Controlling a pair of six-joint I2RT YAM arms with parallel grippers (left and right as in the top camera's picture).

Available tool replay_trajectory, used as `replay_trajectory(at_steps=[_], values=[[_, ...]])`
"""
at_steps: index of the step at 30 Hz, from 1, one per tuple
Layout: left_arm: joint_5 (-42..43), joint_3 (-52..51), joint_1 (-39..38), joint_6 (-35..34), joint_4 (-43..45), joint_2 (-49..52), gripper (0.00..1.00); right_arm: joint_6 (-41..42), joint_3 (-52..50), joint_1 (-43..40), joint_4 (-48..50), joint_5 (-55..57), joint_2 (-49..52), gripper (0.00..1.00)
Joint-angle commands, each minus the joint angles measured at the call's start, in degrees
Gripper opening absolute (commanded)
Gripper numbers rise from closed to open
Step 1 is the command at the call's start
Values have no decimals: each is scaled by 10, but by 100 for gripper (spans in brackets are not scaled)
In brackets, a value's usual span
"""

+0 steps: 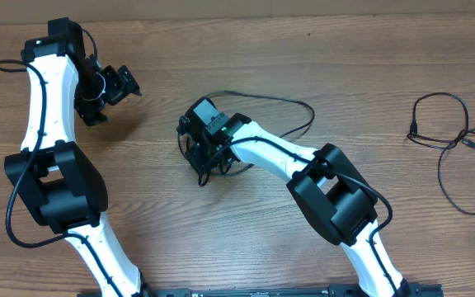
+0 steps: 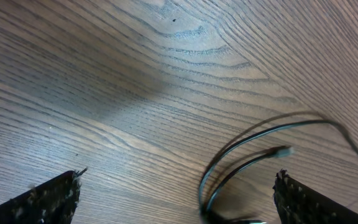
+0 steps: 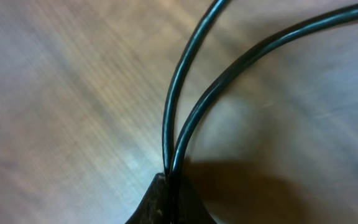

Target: Untangle cables

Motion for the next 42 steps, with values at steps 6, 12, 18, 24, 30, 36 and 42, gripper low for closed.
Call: replay_trajectory(at_steps=[6,12,18,24,30,36,42], values=[[5,-2,-7,-10,0,-5,100,1,-7,0,-7,-60,18,35],[5,-2,-7,-10,0,-5,100,-52,10,-6,-33,-55,-23,50],[5,-2,-7,-10,0,-5,99,-137,10,-6,-84,66,-39,68],[5,-2,-7,-10,0,-5,100,-221,7,-6,-128,144,-38,70],[5,-2,-7,-10,0,-5,100,-224,-6,1,-127,136,-27,67],[5,-2,-7,-10,0,-5,100,-224,-6,20,-115,106,-23,69],[5,-2,-8,-10,0,-5,100,-223,-6,37,-78,11,-22,58]])
